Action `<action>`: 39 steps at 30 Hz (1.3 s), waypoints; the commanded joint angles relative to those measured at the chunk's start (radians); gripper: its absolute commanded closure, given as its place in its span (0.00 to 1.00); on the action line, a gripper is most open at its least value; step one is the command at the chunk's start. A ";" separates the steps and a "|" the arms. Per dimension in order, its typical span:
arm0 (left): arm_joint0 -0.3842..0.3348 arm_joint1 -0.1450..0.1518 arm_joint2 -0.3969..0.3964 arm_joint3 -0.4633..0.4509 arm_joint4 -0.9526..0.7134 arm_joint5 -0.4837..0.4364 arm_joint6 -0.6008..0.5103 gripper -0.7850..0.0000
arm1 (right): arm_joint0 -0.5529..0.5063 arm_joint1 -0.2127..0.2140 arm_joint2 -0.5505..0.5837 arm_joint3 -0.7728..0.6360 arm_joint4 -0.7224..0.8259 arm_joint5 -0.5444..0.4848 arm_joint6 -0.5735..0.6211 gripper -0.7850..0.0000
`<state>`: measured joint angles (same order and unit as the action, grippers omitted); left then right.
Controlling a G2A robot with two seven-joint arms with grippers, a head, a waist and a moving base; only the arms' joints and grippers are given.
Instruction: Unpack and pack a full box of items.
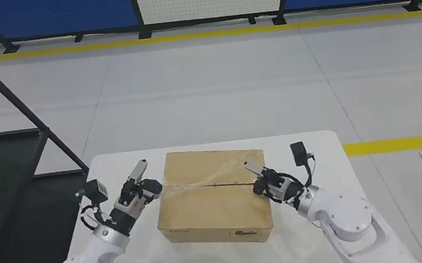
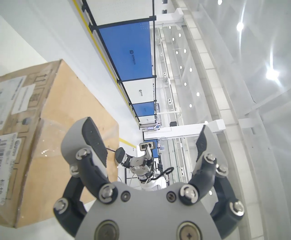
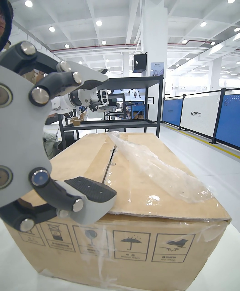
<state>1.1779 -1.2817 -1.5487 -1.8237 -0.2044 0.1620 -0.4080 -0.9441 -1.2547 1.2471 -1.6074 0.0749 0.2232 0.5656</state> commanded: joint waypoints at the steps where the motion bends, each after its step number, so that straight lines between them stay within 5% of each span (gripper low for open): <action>1: -0.040 0.001 0.019 0.025 0.006 0.090 -0.011 0.00 | 0.002 0.000 -0.002 -0.001 -0.002 0.002 0.000 0.00; 12: -0.247 0.007 0.041 0.220 -0.140 0.366 -0.143 0.00 | -0.002 0.003 -0.001 -0.007 -0.008 0.006 0.009 0.00; 26: -0.303 0.006 0.128 0.340 -0.115 0.332 -0.094 0.00 | 0.021 0.005 -0.010 0.015 -0.019 0.003 0.039 0.00; 39: -0.275 0.014 0.112 0.315 -0.152 0.308 -0.092 0.00 | 0.099 0.004 -0.031 0.010 -0.040 0.044 0.065 0.00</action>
<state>0.8983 -1.2678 -1.4346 -1.5041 -0.3514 0.4726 -0.5019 -0.8598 -1.2502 1.2188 -1.5997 0.0345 0.2582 0.6277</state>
